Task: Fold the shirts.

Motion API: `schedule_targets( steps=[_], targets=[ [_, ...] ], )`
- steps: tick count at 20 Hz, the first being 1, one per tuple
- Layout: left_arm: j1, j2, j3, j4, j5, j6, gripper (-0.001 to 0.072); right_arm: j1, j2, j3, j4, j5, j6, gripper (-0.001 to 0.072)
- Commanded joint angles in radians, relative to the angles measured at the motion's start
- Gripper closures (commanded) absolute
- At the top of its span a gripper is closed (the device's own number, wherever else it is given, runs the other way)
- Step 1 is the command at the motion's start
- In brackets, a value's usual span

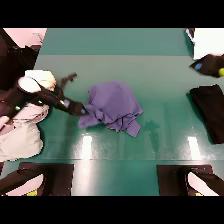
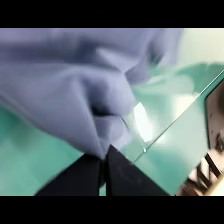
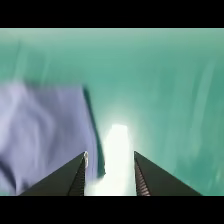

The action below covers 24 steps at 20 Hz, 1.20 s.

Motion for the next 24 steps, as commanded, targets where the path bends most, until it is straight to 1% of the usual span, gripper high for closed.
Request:
schedule_targets(
  steps=[1,2,3,6,9,11,12,13,14,15,17,18,21,24],
  targets=[
    [0.030,0.043,0.171,0.037,-0.040,-0.003,0.0669,0.087,-0.090,-0.177,0.047,-0.005,-0.019,0.0285],
    [0.030,0.042,0.191,0.036,-0.045,-0.003,0.0669,0.117,-0.138,-0.218,0.083,-0.023,-0.053,0.0206],
    [0.030,0.042,0.194,0.036,-0.044,-0.007,0.0670,0.144,-0.192,-0.254,0.114,-0.051,-0.074,0.0180],
    [0.030,0.041,0.194,0.068,-0.052,-0.026,0.0669,0.205,-0.335,-0.279,0.142,-0.123,-0.080,0.0182],
    [0.030,0.041,0.194,0.076,-0.054,-0.026,0.0669,0.251,-0.432,-0.279,0.182,-0.134,-0.081,0.0186],
    [0.030,0.041,0.194,0.079,-0.047,-0.026,0.0669,0.283,-0.472,-0.279,0.179,-0.134,-0.084,0.0211],
    [0.030,0.041,0.194,0.083,-0.047,-0.026,0.0669,0.296,-0.483,-0.279,0.179,-0.140,-0.085,0.0213],
    [0.030,0.041,0.194,0.085,-0.047,-0.026,0.0669,0.307,-0.488,-0.279,0.179,-0.154,-0.087,0.0270],
    [0.030,0.041,0.194,0.087,-0.047,-0.026,0.0669,0.316,-0.488,-0.279,0.179,-0.169,-0.087,0.0372],
    [0.030,0.041,0.194,0.087,-0.047,-0.026,0.0669,0.323,-0.486,-0.278,0.181,-0.182,-0.087,0.0436],
    [0.030,0.041,0.194,0.087,-0.048,-0.026,0.0669,0.325,-0.485,-0.258,0.177,-0.177,-0.096,0.0648],
    [0.030,0.041,0.194,0.087,-0.049,-0.026,0.0669,0.324,-0.482,-0.237,0.177,-0.169,-0.097,0.0698],
    [0.030,0.043,0.212,0.093,-0.048,-0.039,0.0670,0.293,-0.420,-0.135,0.170,-0.165,-0.098,0.0700],
    [0.030,0.043,0.393,0.097,-0.046,-0.054,0.0670,0.211,-0.284,0.050,0.170,-0.177,-0.097,0.0700]
  ],
)
